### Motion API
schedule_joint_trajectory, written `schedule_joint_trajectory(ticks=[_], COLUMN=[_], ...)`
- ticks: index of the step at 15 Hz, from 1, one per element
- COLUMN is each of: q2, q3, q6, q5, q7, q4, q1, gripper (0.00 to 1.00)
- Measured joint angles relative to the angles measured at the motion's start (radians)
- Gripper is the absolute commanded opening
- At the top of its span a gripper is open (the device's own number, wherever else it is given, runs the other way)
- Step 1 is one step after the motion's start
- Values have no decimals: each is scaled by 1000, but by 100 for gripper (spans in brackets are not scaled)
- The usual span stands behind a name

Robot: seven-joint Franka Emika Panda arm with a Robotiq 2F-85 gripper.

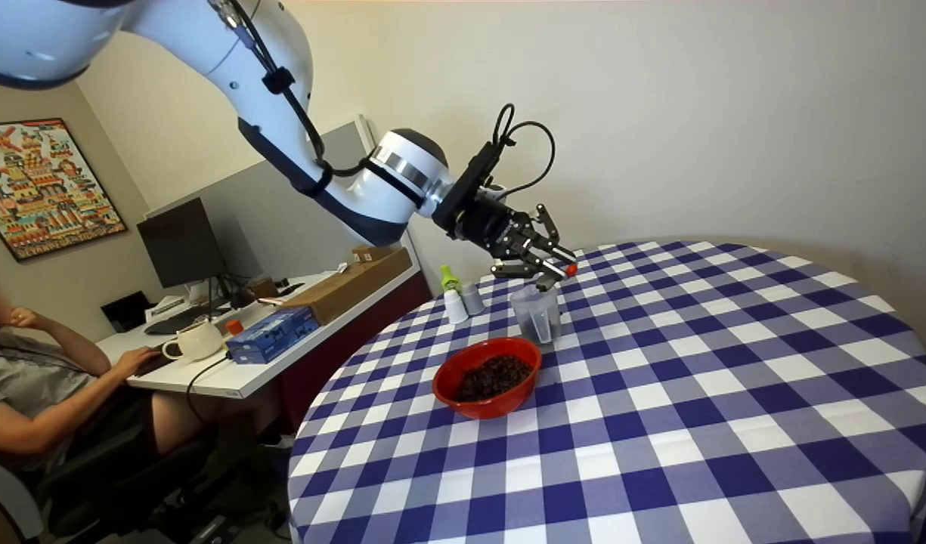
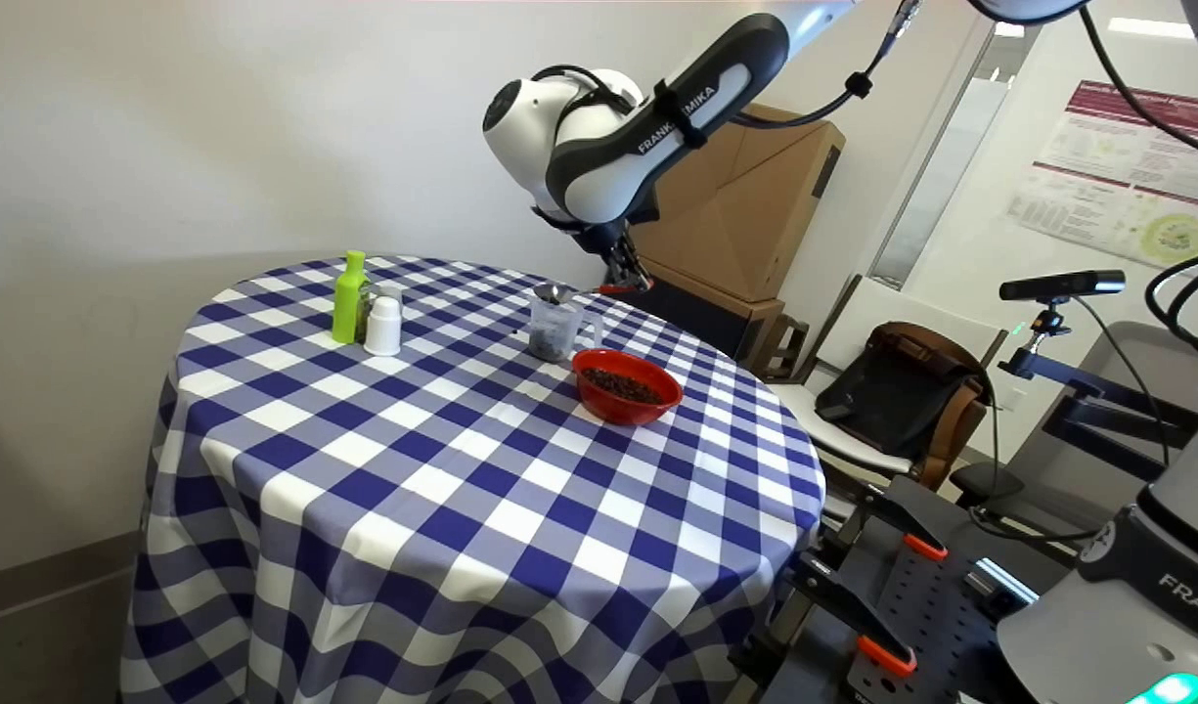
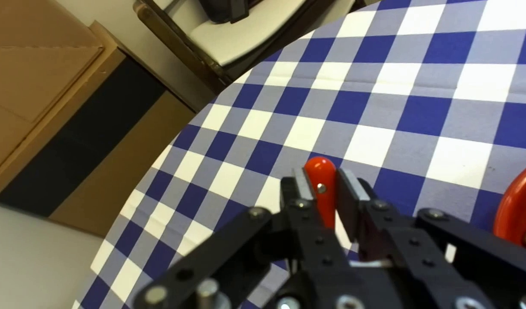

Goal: Pick up the spoon from the table, scoop some contents from the bowl, put them in the cup and put the spoon back on the table.

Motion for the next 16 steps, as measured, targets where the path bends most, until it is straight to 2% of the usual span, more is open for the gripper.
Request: schedule_joint_trajectory(ticks=[9, 11, 16], q2=[-125, -157, -219], q3=[4, 16, 59], q6=[112, 102, -23], q5=[-181, -166, 13], q7=[154, 131, -59], q4=[-186, -223, -244], q1=[-1, -9, -44], gripper=[5, 5, 5])
